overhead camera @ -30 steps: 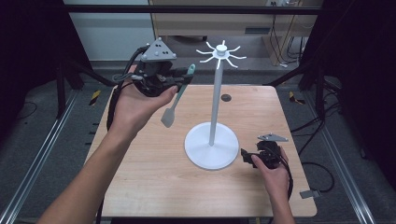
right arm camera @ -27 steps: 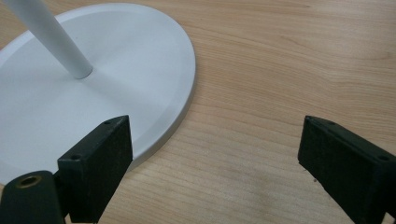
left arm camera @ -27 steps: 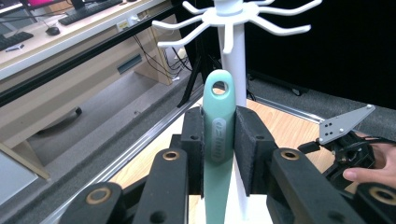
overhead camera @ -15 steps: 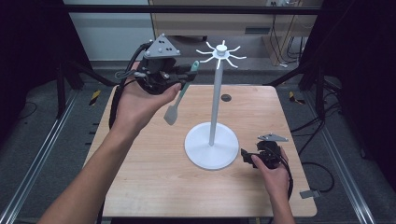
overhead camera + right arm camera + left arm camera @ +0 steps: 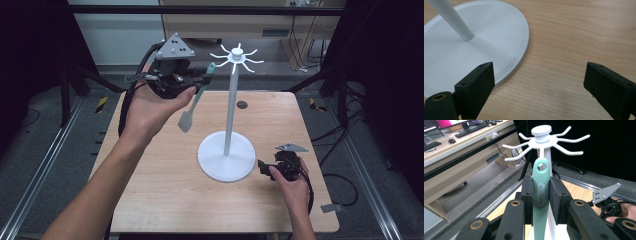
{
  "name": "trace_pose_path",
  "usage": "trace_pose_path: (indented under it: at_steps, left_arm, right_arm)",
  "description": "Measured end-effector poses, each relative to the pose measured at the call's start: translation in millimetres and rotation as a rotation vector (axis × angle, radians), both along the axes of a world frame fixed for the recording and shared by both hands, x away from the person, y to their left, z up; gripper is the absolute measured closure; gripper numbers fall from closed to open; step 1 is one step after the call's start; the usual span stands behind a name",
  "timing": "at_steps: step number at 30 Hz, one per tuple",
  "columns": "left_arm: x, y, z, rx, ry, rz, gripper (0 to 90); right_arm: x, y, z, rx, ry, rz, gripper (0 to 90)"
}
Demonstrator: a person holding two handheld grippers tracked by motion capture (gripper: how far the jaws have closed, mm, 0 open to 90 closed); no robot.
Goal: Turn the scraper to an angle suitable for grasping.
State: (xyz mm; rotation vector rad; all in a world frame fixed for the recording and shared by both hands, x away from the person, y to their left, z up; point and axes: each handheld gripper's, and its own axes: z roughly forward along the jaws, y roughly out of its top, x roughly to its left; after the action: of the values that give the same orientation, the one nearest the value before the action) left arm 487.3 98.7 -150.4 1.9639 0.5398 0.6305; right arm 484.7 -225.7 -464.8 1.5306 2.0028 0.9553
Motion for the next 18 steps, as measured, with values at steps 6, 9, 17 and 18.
trace_pose_path:
  at_steps: [6, 9, 17, 18]
  left_arm:
    - [0.3, -4.0, 3.1, 0.006, -0.005, -0.002, 74.6]
    - [1.6, -4.6, 2.0, 0.008, -0.003, 0.0, 74.6]
    - [2.9, -4.2, 0.6, 0.006, 0.003, 0.001, 74.6]
    - [2.7, -4.1, 0.7, 0.005, 0.002, 0.001, 74.6]
  right_arm:
    - [0.1, 0.2, -0.1, 0.002, 0.003, 0.003, 10.3]
    - [0.0, 0.5, 0.0, 0.004, 0.004, 0.003, 10.3]
    - [0.1, 0.7, -0.1, 0.002, 0.005, 0.005, 10.3]
    - [0.1, 0.7, -0.1, 0.001, 0.005, 0.005, 10.3]
